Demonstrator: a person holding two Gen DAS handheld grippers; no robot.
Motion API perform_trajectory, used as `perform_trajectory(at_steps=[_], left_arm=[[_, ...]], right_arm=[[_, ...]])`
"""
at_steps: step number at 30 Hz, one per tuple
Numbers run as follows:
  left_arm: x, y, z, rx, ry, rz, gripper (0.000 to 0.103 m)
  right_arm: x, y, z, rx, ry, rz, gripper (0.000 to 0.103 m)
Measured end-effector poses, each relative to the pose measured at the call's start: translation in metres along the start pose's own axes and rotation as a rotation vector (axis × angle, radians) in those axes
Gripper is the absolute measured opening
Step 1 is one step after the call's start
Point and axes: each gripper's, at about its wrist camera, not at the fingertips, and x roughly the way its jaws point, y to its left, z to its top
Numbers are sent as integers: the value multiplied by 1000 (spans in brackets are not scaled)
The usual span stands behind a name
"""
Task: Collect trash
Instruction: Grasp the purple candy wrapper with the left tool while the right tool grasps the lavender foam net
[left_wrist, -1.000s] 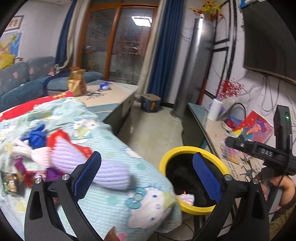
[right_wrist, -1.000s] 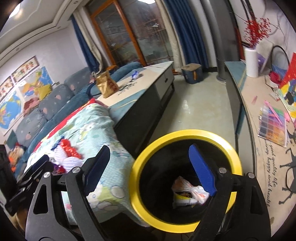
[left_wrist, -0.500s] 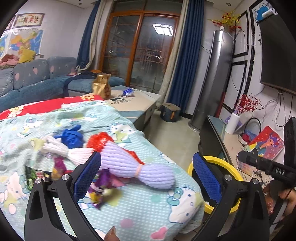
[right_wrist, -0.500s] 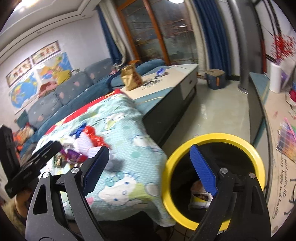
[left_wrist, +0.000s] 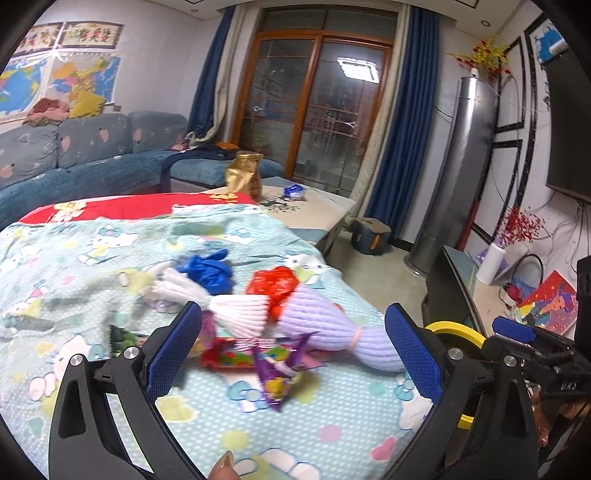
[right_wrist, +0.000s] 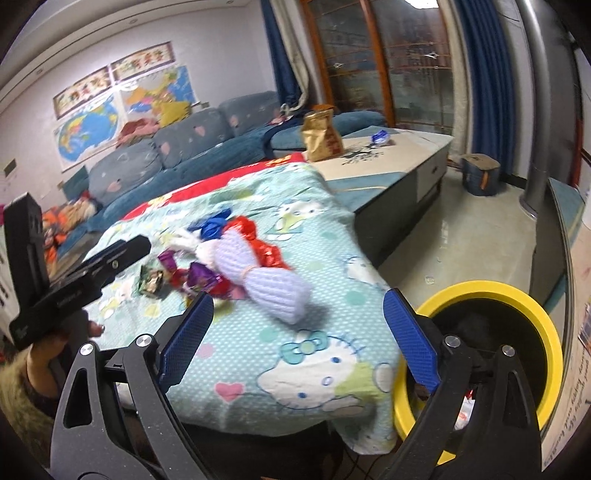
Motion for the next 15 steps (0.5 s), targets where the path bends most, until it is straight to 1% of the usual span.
perform_trajectory(at_steps=[9, 15], left_arm=[[-13, 38, 1, -48, -1, 58, 96], [-7, 56, -3, -73, 37, 57, 96]], right_arm=[[7, 25, 9, -70, 13, 29, 87], [19, 40, 19, -115, 35, 41, 87]])
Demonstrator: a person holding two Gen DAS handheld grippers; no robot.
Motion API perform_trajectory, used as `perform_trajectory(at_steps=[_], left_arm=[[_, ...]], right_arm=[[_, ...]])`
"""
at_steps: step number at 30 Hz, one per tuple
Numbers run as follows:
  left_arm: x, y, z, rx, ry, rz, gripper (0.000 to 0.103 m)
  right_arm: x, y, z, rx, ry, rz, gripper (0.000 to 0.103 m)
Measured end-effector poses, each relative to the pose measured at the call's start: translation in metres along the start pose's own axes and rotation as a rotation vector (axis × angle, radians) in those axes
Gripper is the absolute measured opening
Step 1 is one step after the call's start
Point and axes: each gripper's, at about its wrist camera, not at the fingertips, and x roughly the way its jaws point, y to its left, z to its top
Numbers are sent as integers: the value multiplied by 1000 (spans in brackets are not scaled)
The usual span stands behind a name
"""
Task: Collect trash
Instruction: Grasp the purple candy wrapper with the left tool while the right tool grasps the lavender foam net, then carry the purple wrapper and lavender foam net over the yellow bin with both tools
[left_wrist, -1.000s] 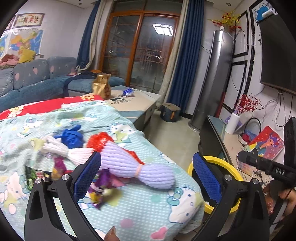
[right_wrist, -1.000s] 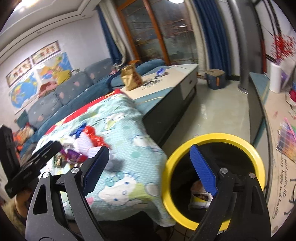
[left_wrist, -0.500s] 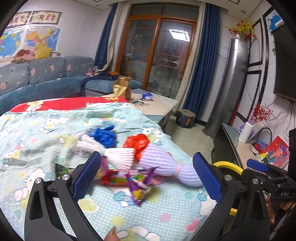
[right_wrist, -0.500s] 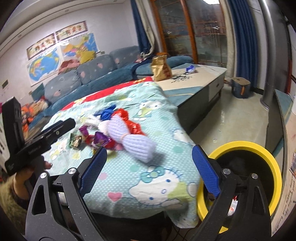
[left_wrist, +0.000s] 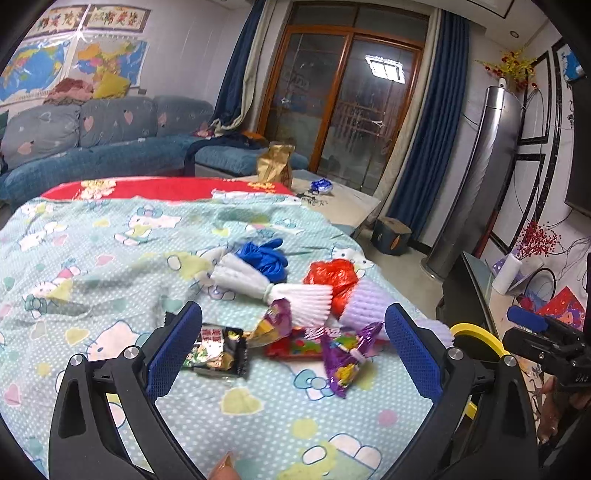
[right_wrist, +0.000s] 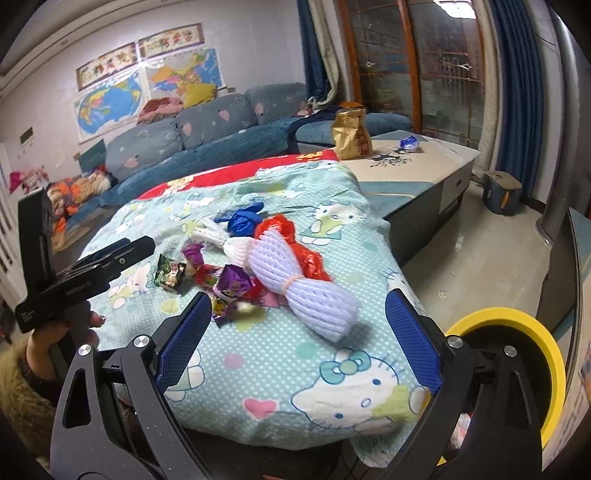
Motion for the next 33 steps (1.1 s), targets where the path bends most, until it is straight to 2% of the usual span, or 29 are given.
perform_trajectory(at_steps=[7, 13, 17, 21, 24, 27, 28, 32, 33], left_arm=[[14, 13, -13, 13, 80, -3, 96], [26, 9, -25, 27, 137, -56, 95], [37, -1, -35, 37, 185, -115, 83], [51, -14, -44, 42, 229, -168, 75], [61, -23, -48, 42, 256, -202, 68], [74, -32, -54, 50, 282, -210, 57], [77, -34, -55, 53, 288, -210, 54], [88, -38, -60, 41, 318, -208, 26], [89, -37, -61, 37, 322, -210, 26]], right_arm=[[18, 4, 7, -39, 28, -6, 87], [50, -1, 5, -61, 100, -32, 87], [69, -7, 3, -67, 145, -44, 87], [86, -11, 0, -82, 186, -46, 87], [95, -15, -4, -81, 213, -42, 78], [101, -18, -8, -66, 245, -18, 63], [103, -18, -10, -65, 253, -15, 55], [103, -17, -17, -58, 270, 4, 43], [100, -16, -17, -59, 265, 5, 43]])
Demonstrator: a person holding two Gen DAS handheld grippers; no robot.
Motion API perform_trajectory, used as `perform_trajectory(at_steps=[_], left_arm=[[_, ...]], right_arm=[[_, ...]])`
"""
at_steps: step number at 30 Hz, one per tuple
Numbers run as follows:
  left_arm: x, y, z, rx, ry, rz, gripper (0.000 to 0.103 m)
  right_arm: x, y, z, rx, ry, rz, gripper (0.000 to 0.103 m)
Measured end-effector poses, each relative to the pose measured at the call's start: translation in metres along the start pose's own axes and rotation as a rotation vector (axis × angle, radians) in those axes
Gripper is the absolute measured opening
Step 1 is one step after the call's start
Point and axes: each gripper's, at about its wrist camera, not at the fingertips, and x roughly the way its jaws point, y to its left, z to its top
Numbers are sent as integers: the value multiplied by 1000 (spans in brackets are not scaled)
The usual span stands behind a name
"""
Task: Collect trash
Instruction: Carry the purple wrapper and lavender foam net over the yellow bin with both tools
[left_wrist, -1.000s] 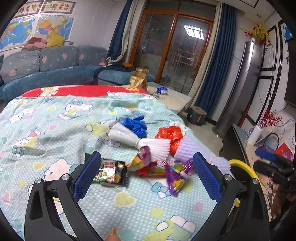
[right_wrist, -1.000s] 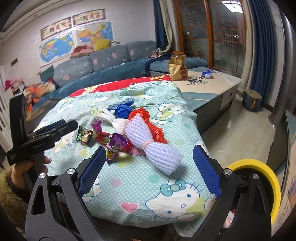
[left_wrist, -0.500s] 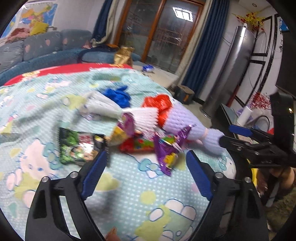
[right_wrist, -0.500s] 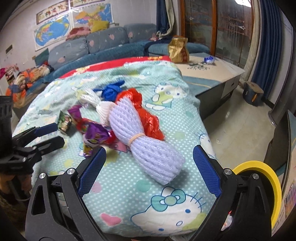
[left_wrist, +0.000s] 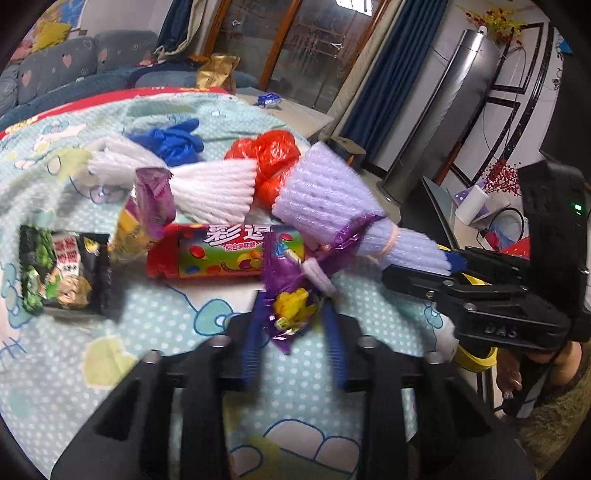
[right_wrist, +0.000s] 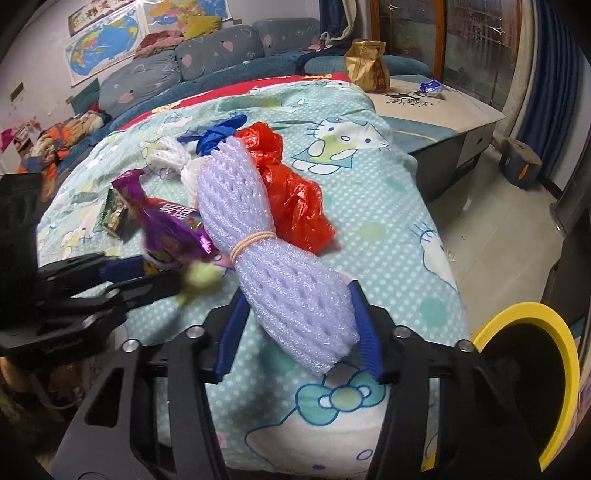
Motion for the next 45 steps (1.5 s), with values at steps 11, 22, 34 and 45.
perform_trajectory(at_steps=[11, 22, 34, 45], left_arm=[[-25, -3, 0, 1, -49, -29, 17], [-45, -32, 10, 46, -103, -55, 16], [-62, -64, 21, 113, -148, -82, 16], [-62, -96, 26, 176, -157, -110, 16]], right_arm=[[-32, 2, -12, 48, -71, 18, 36], [-68, -7, -18, 99, -146, 4, 30], [-95, -30, -21, 156, -213, -36, 29], [-119, -59, -29, 232, -276, -83, 29]])
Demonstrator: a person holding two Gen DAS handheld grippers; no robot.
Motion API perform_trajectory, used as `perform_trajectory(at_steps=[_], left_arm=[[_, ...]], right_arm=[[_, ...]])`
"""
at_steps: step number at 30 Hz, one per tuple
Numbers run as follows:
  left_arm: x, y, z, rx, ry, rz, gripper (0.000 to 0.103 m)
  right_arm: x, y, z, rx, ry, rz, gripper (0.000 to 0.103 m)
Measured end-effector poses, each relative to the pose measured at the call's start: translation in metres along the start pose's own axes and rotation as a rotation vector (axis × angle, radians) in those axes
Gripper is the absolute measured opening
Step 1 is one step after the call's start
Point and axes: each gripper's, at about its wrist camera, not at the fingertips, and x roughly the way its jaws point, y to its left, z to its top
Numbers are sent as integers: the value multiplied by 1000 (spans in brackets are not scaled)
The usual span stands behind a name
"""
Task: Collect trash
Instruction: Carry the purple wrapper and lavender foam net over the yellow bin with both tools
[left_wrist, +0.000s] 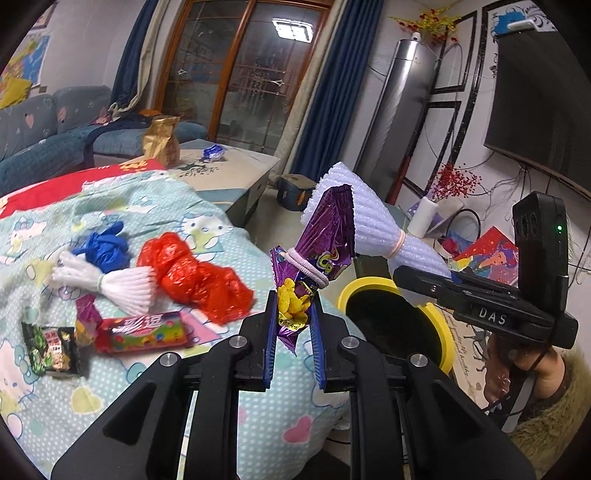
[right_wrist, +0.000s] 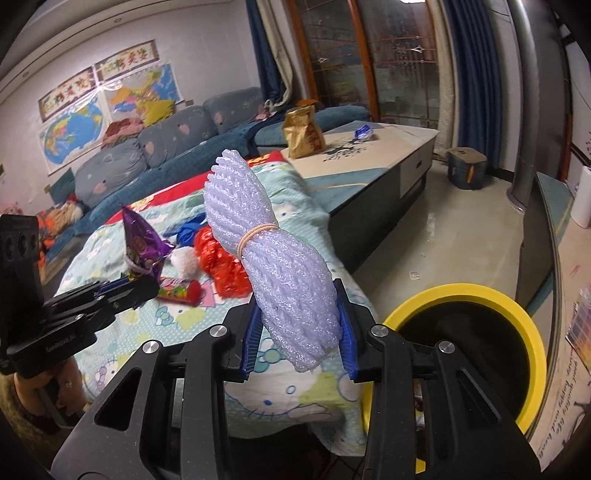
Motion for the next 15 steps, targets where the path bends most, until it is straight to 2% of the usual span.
perform_trajectory(at_steps=[15], left_arm=[[15, -40, 4, 78, 9, -43, 16]], right_arm=[[-19, -37, -4, 87, -45, -75, 29]])
